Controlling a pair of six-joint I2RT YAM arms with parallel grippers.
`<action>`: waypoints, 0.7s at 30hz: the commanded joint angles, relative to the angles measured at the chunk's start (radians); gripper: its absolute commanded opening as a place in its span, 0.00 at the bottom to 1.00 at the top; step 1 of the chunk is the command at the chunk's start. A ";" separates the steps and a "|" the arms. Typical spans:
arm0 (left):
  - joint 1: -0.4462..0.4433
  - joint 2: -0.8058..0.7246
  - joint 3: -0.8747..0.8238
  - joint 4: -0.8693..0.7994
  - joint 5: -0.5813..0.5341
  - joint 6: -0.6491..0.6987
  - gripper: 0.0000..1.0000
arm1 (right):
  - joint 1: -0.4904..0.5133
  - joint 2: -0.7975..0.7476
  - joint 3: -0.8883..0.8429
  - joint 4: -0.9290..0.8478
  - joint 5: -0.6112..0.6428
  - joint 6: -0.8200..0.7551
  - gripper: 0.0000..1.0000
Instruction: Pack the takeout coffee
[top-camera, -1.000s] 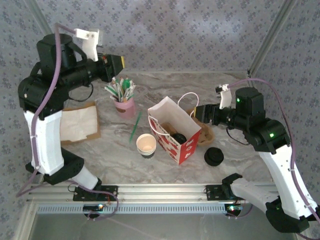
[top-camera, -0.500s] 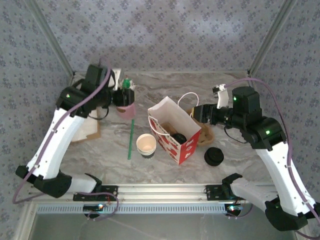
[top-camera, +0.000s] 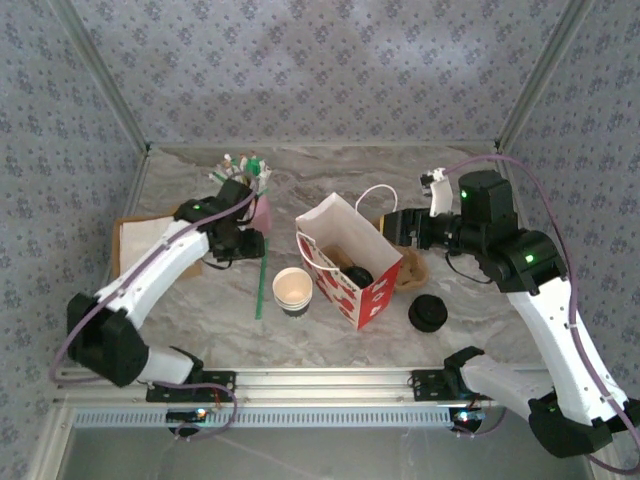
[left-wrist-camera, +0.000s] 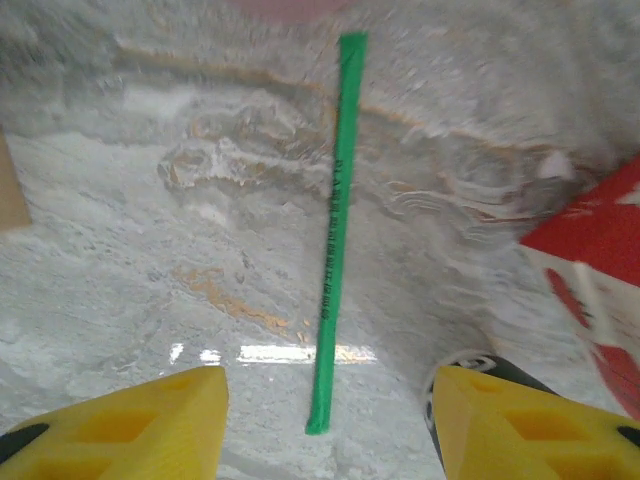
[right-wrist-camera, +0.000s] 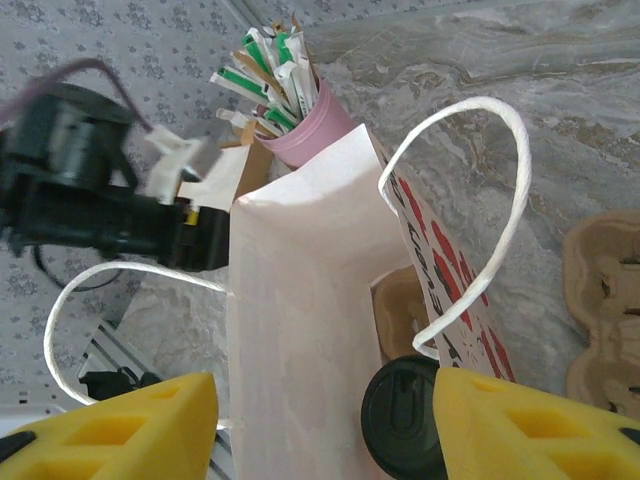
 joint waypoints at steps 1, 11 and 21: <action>-0.024 0.056 -0.021 0.094 -0.013 -0.045 0.56 | -0.005 -0.013 -0.016 -0.018 -0.025 -0.023 0.64; -0.048 0.338 0.047 0.124 -0.083 -0.052 0.47 | -0.003 -0.022 -0.036 -0.019 -0.037 -0.025 0.65; -0.040 0.446 0.051 0.165 -0.090 -0.045 0.39 | -0.004 -0.022 -0.045 -0.015 -0.048 -0.033 0.65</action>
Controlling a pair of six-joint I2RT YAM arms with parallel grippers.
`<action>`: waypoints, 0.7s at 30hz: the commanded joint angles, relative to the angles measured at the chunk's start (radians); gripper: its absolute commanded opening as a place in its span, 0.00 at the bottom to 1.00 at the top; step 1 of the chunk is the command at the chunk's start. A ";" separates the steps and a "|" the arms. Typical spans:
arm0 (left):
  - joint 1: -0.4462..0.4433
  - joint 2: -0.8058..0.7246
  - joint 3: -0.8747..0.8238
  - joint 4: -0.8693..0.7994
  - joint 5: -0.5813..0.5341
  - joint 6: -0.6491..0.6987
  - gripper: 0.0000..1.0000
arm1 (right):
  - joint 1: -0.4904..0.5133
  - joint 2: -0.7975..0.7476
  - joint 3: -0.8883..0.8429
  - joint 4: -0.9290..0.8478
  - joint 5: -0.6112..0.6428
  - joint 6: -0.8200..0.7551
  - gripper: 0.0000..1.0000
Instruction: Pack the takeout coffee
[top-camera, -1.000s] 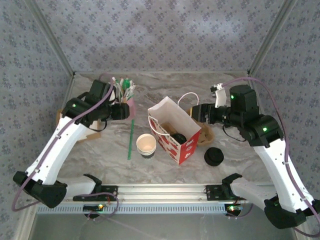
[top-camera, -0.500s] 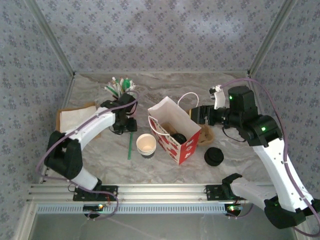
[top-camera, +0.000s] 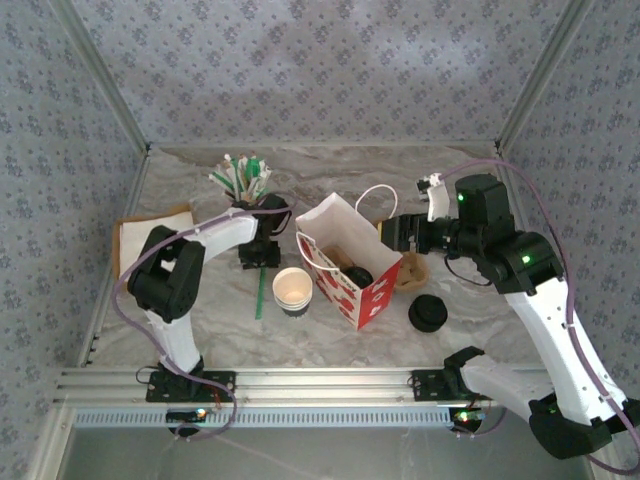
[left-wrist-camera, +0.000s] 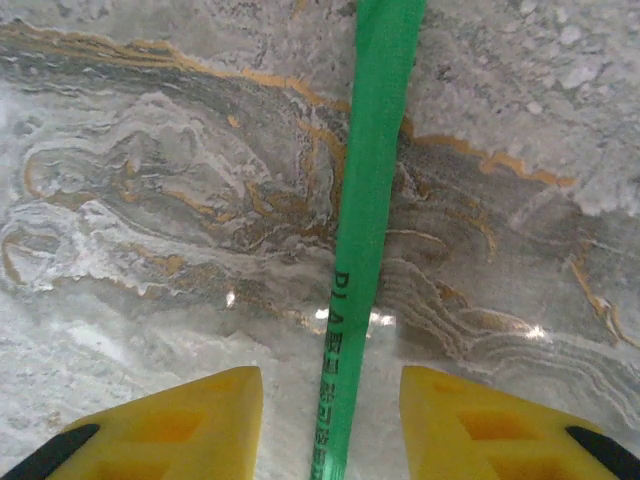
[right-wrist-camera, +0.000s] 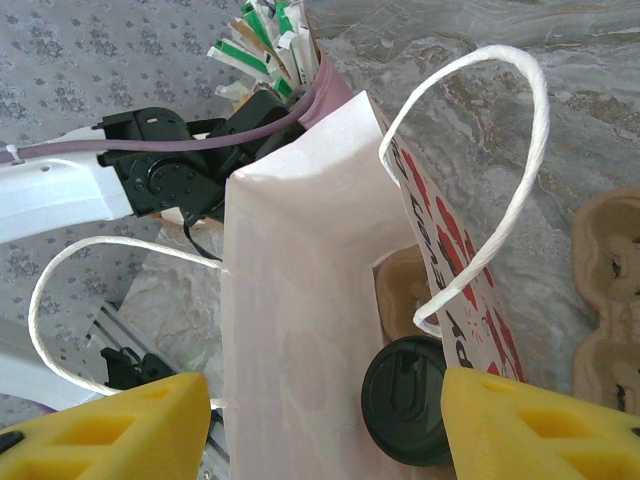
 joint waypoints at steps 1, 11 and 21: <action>0.008 0.021 0.019 0.017 -0.009 -0.002 0.38 | -0.004 -0.013 -0.009 -0.011 -0.022 -0.024 0.65; 0.019 0.053 0.003 0.045 0.023 0.008 0.25 | -0.005 -0.020 -0.009 -0.014 -0.022 -0.024 0.65; 0.001 -0.010 -0.001 0.009 -0.010 0.009 0.09 | -0.004 -0.029 -0.008 -0.013 -0.019 -0.020 0.65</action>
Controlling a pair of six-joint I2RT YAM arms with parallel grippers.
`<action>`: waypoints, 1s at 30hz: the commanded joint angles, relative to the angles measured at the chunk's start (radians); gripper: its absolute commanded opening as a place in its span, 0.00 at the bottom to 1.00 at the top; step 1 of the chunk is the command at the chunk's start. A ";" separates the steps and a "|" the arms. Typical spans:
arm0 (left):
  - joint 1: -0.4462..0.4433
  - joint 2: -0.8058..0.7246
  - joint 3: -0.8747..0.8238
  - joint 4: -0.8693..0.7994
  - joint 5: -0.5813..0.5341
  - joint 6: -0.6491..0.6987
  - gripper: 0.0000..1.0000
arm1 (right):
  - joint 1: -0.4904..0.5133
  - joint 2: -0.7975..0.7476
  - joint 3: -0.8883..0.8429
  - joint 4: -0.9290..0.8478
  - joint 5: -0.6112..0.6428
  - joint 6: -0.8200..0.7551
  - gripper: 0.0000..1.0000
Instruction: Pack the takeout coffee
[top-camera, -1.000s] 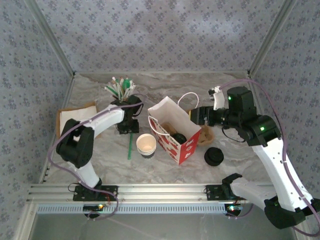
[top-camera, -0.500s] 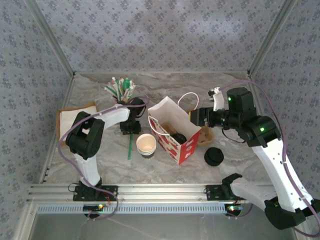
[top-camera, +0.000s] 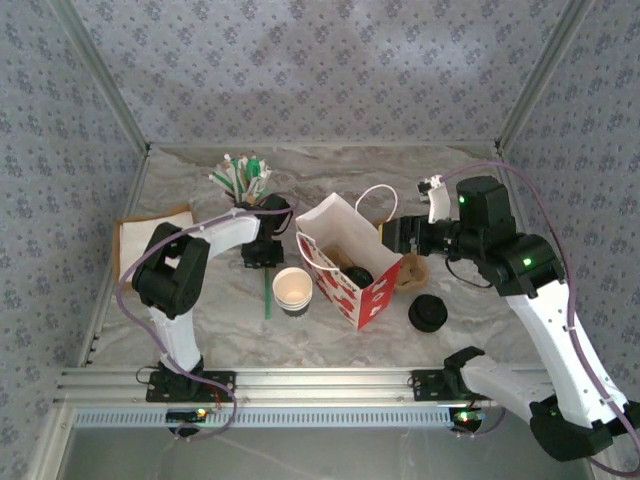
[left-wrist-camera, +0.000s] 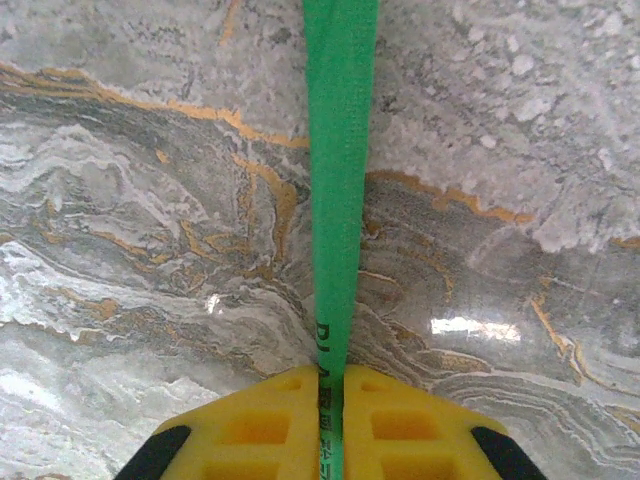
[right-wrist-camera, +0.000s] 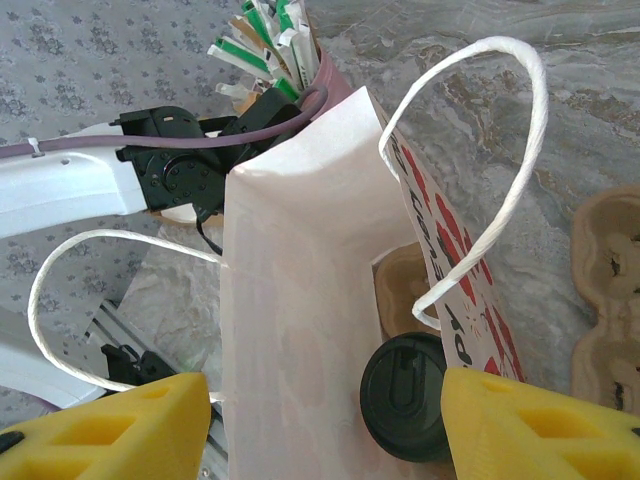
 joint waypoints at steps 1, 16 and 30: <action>-0.006 -0.049 -0.001 -0.047 -0.048 0.005 0.09 | -0.005 -0.016 0.002 -0.013 -0.018 -0.015 0.65; -0.023 -0.449 0.166 -0.255 -0.164 0.037 0.06 | -0.004 -0.029 0.033 0.013 0.012 0.011 0.66; -0.043 -0.541 0.681 -0.184 -0.038 0.206 0.06 | 0.007 0.026 0.079 0.061 0.000 0.025 0.69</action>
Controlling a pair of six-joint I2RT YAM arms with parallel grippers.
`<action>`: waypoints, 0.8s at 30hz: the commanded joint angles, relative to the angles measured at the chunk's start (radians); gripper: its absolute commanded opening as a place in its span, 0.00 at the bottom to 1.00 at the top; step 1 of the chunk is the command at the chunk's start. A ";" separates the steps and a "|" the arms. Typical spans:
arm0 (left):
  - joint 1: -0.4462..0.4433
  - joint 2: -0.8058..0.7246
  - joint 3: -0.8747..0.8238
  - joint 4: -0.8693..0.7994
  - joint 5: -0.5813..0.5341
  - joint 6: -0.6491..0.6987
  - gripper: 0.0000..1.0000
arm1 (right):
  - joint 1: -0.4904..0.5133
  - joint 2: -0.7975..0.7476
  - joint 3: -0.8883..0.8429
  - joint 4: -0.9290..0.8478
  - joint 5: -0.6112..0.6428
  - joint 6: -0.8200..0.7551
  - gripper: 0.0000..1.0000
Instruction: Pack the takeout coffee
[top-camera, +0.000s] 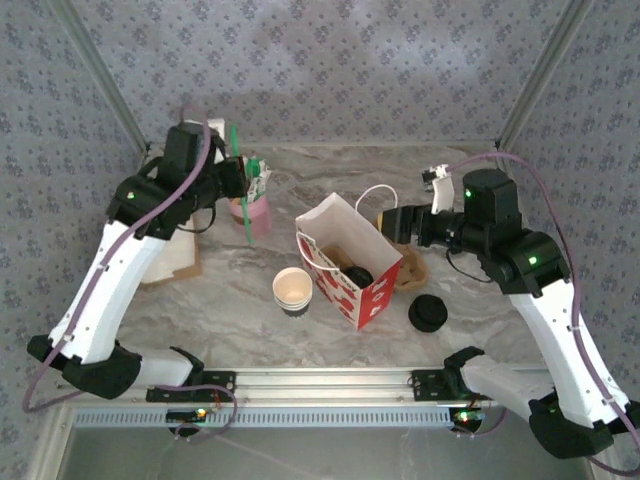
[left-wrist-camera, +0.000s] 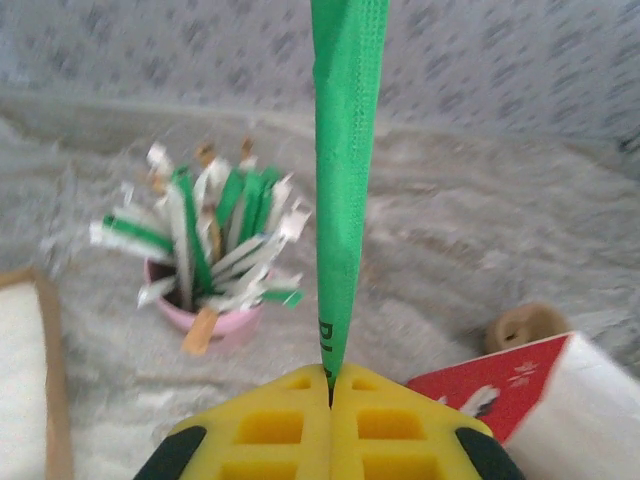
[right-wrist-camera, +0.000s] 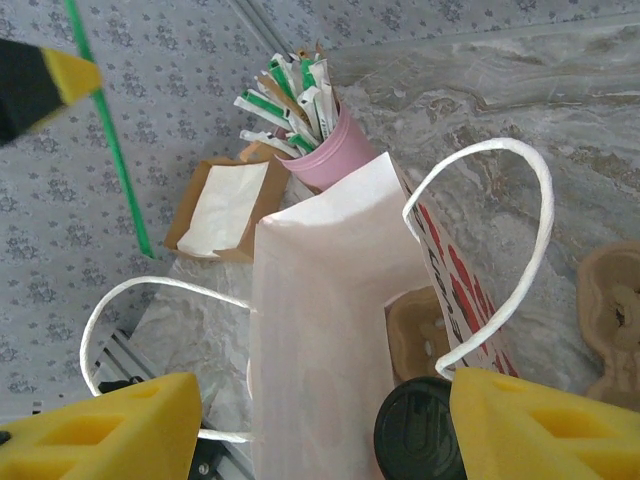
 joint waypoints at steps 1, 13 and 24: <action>-0.022 0.018 0.120 0.063 0.071 0.064 0.06 | 0.008 0.005 0.018 0.015 -0.011 0.009 0.69; -0.217 0.210 0.310 0.341 0.132 0.216 0.06 | 0.029 0.000 -0.022 0.023 -0.001 0.000 0.69; -0.297 0.158 -0.144 0.671 0.195 0.404 0.06 | 0.086 -0.041 -0.105 0.069 0.063 -0.061 0.69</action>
